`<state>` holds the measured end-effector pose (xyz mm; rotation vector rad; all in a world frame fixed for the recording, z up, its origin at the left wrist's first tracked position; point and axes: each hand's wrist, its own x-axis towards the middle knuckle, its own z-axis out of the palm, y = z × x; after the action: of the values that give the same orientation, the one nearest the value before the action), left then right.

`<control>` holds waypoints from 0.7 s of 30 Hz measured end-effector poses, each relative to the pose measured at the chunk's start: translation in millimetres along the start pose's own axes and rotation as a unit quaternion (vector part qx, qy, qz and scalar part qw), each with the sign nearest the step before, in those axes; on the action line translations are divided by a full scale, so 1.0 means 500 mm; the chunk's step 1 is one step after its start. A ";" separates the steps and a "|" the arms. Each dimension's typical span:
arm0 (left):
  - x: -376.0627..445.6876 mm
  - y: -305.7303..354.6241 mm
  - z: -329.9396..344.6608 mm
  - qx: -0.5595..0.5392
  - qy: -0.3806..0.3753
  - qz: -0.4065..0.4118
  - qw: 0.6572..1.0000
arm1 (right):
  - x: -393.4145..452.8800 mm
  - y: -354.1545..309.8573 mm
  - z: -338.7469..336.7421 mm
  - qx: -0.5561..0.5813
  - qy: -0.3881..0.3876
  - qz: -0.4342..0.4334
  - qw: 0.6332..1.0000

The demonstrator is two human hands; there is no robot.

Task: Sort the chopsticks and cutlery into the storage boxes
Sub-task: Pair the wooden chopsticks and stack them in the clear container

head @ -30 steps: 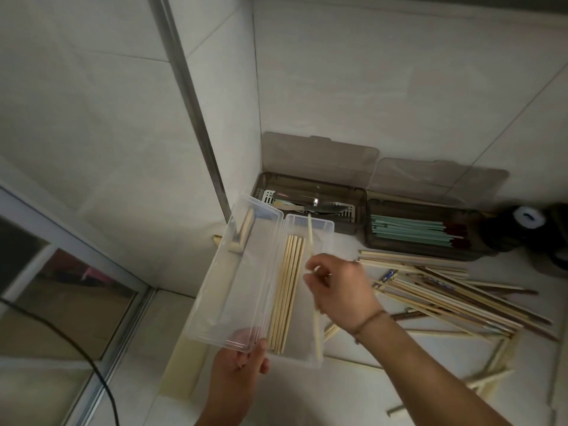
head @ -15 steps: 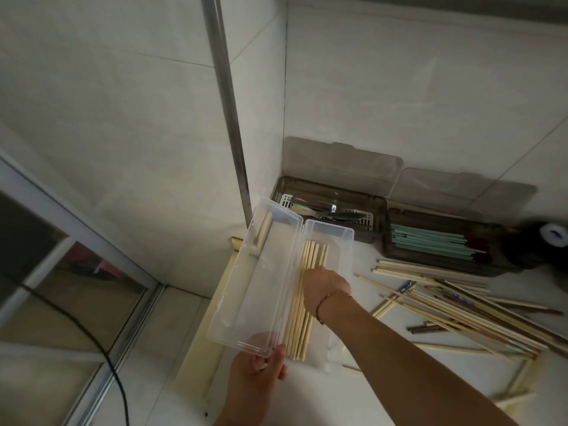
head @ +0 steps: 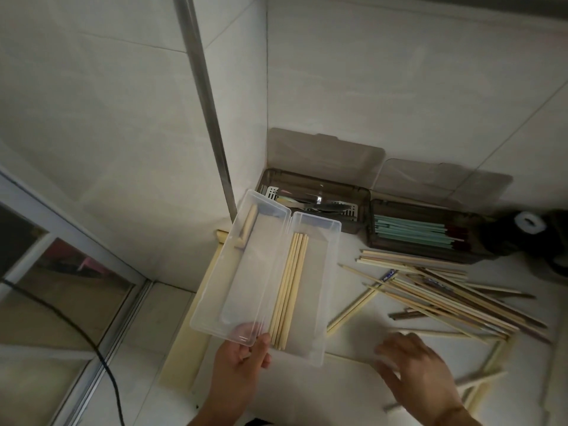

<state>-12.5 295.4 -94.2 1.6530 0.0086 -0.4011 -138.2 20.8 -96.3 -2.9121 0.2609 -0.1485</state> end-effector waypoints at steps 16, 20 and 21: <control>-0.018 -0.011 0.021 0.009 0.026 -0.014 1.000 | 0.124 -0.138 -0.132 0.308 0.142 0.025 0.940; -0.023 -0.013 0.025 0.007 0.034 -0.021 0.999 | 0.224 -0.234 -0.122 0.173 -0.060 0.036 0.982; -0.022 -0.012 0.024 0.013 0.034 -0.023 0.999 | 0.244 -0.251 -0.114 0.127 -0.129 0.068 0.981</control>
<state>-27.4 286.9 -97.9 1.6945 0.0927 -0.3817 -4.7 107.0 -3.2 -2.6136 0.3665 0.2018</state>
